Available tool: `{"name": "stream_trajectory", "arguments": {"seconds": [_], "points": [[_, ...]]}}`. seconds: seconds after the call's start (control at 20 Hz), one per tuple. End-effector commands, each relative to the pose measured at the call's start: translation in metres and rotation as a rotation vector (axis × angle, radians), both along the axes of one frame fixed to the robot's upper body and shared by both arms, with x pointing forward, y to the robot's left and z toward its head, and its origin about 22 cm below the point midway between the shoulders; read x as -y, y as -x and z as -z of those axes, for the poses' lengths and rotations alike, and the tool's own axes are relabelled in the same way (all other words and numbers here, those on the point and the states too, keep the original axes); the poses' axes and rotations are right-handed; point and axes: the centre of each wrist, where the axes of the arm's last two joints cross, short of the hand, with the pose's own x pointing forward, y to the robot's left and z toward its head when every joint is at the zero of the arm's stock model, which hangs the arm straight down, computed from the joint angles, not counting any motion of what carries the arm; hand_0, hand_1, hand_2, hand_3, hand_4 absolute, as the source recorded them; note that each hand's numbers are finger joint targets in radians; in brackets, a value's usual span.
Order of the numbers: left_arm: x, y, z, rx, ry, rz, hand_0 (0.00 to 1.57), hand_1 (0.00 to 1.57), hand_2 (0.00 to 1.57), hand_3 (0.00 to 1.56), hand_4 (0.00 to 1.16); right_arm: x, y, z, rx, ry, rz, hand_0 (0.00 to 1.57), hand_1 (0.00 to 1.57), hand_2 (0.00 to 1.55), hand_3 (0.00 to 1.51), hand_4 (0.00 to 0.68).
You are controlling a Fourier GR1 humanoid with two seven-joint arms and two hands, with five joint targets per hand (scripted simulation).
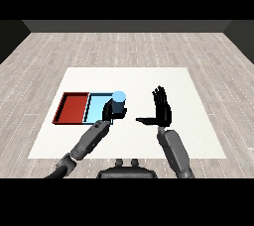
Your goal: Pick the blue can and put it in the blue box
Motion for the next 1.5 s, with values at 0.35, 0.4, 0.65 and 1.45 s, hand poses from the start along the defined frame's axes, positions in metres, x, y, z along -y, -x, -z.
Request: {"name": "stream_trajectory", "arguments": {"seconds": [0.35, 0.4, 0.65, 1.45], "points": [[-0.088, -0.039, -0.014, -0.117, -0.280, -0.230, 1.57, 1.57, 1.57, 1.51, 1.15, 0.046, 0.013, 0.020, -0.040, -0.076, 0.076, 0.00, 0.00, 0.00, 0.00, 0.000], [-0.111, -0.044, -0.021, -0.116, -0.347, -0.251, 1.57, 1.57, 1.57, 1.51, 1.14, 0.062, 0.015, 0.030, -0.045, -0.071, 0.098, 0.00, 0.00, 0.00, 0.00, 0.000], [-0.098, -0.049, 0.003, -0.327, -0.513, -0.317, 1.57, 1.57, 1.56, 1.48, 1.01, 0.060, 0.002, 0.025, -0.040, -0.087, 0.089, 0.00, 0.00, 0.00, 0.00, 0.000], [-0.113, -0.032, 0.058, -0.834, -0.529, -0.494, 1.40, 1.40, 1.29, 0.40, 0.63, 0.056, 0.001, 0.052, -0.096, -0.083, 0.137, 0.00, 0.00, 0.00, 0.00, 0.000]]}}
